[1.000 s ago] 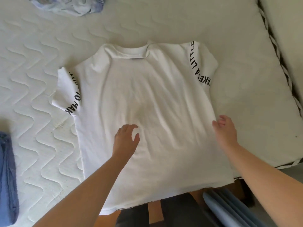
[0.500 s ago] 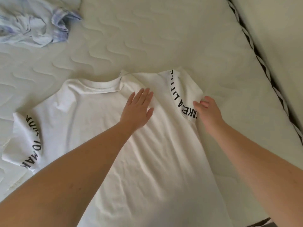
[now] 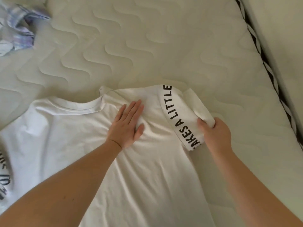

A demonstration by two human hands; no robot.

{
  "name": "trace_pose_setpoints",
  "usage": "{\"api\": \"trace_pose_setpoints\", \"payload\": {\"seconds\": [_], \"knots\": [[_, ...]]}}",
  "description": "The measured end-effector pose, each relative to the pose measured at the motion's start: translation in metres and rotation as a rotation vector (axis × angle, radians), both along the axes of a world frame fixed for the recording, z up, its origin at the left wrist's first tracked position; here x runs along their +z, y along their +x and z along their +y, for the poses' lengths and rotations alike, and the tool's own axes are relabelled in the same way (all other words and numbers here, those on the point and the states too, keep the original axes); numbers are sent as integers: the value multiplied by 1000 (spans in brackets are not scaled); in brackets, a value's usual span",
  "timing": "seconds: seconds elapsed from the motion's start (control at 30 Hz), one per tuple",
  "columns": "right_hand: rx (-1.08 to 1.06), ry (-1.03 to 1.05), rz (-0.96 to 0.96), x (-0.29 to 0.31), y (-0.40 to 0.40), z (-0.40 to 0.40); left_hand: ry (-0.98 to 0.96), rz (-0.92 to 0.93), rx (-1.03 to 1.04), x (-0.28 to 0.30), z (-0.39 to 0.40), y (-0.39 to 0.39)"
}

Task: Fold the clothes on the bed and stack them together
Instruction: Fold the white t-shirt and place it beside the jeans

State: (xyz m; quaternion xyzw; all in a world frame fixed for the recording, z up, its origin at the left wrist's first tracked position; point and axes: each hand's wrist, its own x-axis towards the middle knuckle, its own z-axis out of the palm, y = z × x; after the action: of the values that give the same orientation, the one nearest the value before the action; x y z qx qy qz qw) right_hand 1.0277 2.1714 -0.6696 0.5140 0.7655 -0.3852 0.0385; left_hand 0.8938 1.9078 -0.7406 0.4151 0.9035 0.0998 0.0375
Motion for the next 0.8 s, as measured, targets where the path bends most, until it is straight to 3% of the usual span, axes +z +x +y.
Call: {"api": "trace_pose_setpoints", "payload": {"seconds": [0.27,0.37,0.43,0.53,0.67,0.8], "knots": [[-140,149,-151,10,57,2,-69,3,-22,-3,-1,-2],[-141,268,17,18,30,-2,-107,0,-23,-3,-2,-2],[36,316,174,22,-6,-10,-113,-7,-22,-3,-1,-2],[468,275,222,19,-68,-35,-112,-22,-18,-4,0,-2],[851,374,99,3,-131,-62,-112,-32,-23,-7,-2,-3],[955,382,-71,-11,-159,-54,-99,-38,-24,-9,-2,-3]]}}
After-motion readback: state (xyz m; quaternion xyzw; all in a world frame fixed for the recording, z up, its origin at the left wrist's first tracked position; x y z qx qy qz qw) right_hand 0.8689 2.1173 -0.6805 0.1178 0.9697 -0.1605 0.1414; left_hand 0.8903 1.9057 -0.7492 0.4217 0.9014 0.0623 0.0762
